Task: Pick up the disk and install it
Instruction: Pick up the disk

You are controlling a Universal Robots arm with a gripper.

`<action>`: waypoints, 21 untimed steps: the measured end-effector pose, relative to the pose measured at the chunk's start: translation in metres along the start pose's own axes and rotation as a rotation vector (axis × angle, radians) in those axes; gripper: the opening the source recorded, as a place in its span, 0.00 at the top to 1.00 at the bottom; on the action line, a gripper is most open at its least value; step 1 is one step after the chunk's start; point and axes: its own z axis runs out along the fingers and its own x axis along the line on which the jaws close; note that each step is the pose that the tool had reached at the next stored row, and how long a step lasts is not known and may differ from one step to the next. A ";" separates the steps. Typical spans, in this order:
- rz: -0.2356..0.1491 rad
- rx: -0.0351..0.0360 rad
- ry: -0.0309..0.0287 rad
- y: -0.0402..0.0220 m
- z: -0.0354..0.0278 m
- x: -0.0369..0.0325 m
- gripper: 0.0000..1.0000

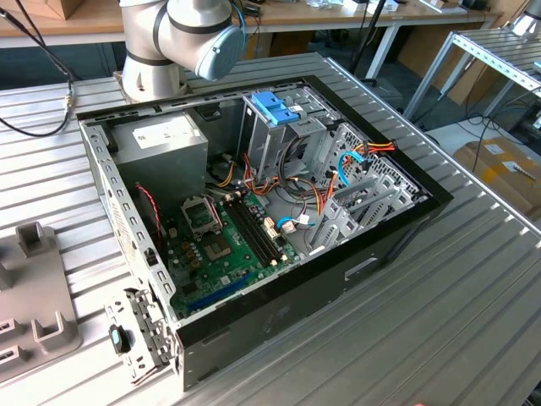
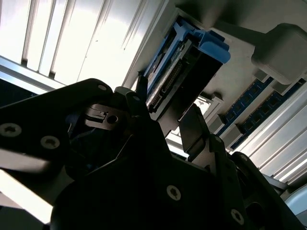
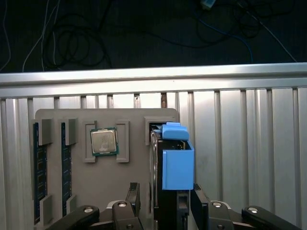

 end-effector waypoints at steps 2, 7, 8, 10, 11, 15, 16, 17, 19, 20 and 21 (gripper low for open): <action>0.000 -0.0001 0.0001 0.0000 -0.0021 0.0000 0.46; 0.000 0.0004 -0.0002 0.0000 -0.0060 0.0001 0.46; 0.000 0.0002 -0.0001 0.0000 -0.0061 0.0001 0.46; 0.000 0.0000 0.0000 0.0000 -0.0057 -0.0005 0.46; 0.000 -0.0001 0.0001 0.0000 -0.0055 -0.0010 0.46; 0.000 -0.0001 0.0000 0.0001 -0.0050 -0.0021 0.46; 0.000 0.0000 0.0000 0.0001 -0.0050 -0.0027 0.46; 0.000 0.0000 0.0000 0.0001 -0.0049 -0.0027 0.46; 0.000 -0.0001 0.0000 0.0000 -0.0047 -0.0027 0.46; 0.000 0.0000 0.0000 0.0001 -0.0046 -0.0027 0.46; 0.000 -0.0001 0.0000 0.0001 -0.0046 -0.0027 0.46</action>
